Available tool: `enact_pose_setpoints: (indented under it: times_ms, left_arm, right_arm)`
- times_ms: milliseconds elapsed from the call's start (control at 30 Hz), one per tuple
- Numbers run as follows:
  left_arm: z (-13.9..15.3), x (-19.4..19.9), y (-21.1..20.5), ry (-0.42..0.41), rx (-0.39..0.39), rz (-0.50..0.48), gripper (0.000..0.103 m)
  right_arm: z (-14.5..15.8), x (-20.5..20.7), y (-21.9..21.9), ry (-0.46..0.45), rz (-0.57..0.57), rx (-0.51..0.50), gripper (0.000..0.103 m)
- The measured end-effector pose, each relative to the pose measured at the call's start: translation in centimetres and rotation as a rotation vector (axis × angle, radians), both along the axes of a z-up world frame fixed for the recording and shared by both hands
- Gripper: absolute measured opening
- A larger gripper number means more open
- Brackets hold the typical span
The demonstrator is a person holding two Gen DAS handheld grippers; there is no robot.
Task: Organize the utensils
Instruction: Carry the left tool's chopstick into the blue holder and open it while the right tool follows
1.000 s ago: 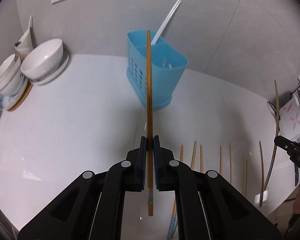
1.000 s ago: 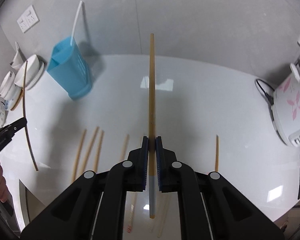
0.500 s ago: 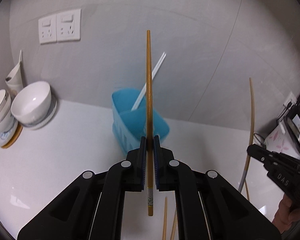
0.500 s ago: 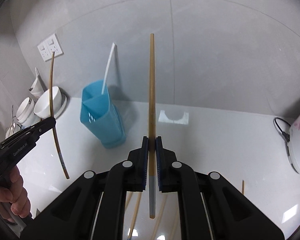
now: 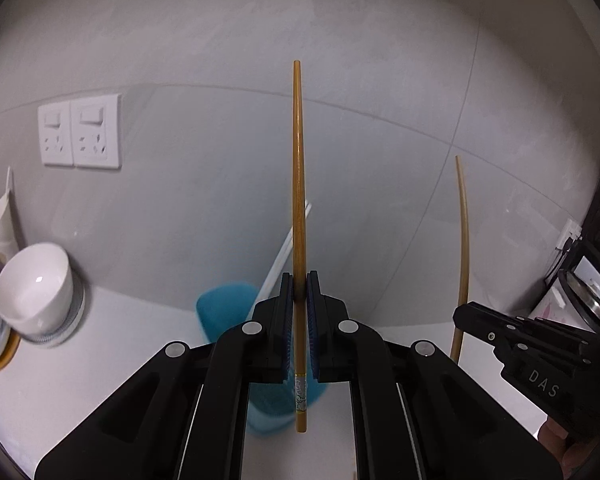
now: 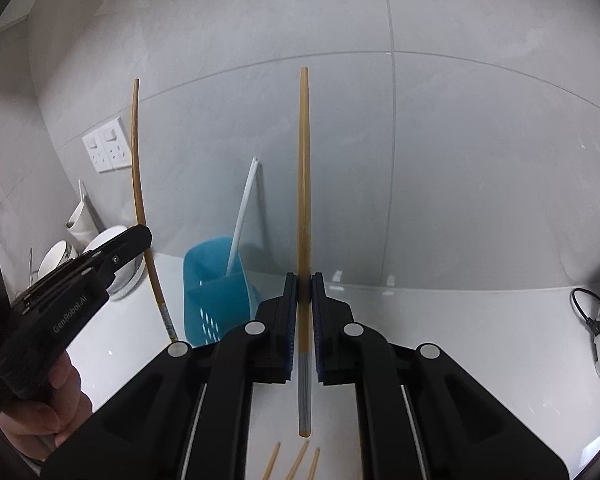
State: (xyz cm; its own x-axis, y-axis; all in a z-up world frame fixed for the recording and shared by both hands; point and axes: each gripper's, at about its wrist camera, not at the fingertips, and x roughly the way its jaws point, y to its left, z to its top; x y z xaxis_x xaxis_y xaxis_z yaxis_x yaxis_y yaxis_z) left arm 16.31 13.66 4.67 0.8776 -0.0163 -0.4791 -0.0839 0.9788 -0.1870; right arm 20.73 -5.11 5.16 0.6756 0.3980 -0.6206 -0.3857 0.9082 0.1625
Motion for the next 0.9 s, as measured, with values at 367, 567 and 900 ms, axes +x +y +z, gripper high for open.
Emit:
enact_pose_setpoints:
  times_ms: [367,567,900]
  left_arm:
    - [-3.7,3.0,0.1,-0.043,0.039,-0.020,0.006]
    - [-6.1,3.6,0.4,-0.016,0.039,-0.026,0.006]
    - [-7.4,4.7,0.2,0.048,0.041,-0.044,0.007]
  right_arm:
    - [-1.7,1.9,1.3,0.012,-0.017,-0.022,0.007]
    - [-2.5,1.9,1.5,0.022,-0.013,-0.038,0.007]
    - [-3.1,1.8,1.2,0.039,-0.013,-0.055,0.007]
